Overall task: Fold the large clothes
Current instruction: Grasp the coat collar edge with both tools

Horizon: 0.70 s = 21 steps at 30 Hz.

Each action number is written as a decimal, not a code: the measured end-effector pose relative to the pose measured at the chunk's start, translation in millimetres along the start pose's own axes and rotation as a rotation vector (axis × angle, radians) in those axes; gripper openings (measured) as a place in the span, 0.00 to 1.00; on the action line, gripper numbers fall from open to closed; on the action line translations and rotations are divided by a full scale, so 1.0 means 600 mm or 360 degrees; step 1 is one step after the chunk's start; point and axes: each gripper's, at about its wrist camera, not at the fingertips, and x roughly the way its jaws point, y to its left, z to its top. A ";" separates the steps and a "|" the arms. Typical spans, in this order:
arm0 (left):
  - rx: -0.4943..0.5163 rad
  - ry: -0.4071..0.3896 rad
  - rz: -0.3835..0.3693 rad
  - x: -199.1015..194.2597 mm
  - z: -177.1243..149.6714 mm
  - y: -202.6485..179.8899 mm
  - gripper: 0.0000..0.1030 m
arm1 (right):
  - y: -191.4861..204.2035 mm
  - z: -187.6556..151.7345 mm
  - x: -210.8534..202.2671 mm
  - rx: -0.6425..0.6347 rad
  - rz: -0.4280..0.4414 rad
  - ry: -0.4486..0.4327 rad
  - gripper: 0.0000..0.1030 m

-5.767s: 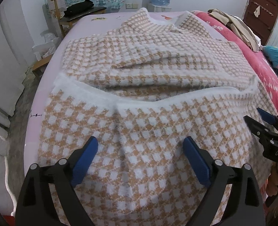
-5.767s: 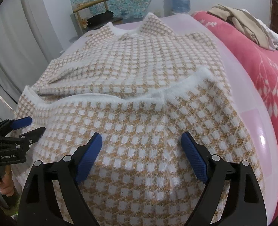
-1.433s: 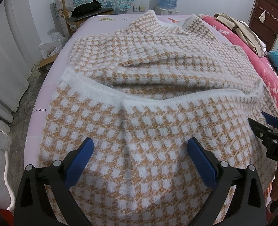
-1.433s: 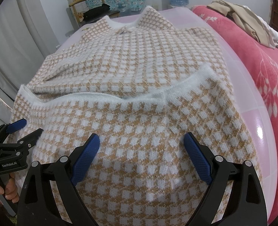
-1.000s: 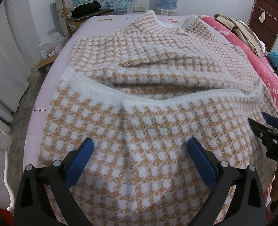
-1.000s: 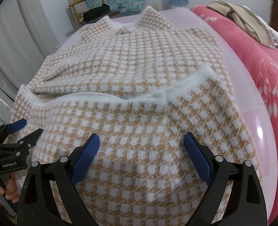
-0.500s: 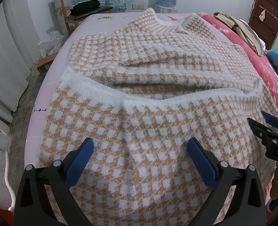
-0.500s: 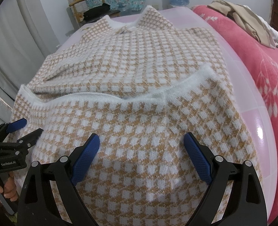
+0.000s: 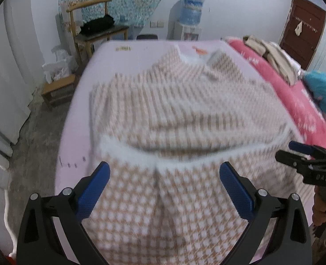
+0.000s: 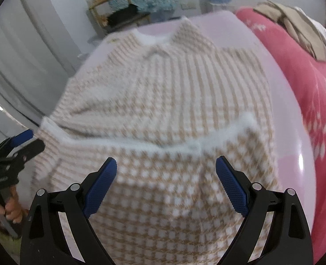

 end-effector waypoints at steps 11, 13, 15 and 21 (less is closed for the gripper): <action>0.0044 -0.0367 -0.0090 0.003 0.189 0.014 0.95 | -0.060 0.197 -0.043 0.0001 0.0088 -0.0186 0.85; 0.0047 -0.0356 -0.0157 0.032 0.236 0.006 0.95 | -0.081 0.242 -0.029 0.0034 0.0098 -0.0187 0.85; 0.0042 -0.0326 -0.0242 0.062 0.270 -0.001 0.94 | -0.105 0.277 -0.010 0.0094 0.0155 -0.0163 0.85; 0.0001 -0.0145 -0.0292 0.211 0.379 -0.029 0.89 | -0.140 0.365 0.086 0.0237 0.0283 0.0005 0.84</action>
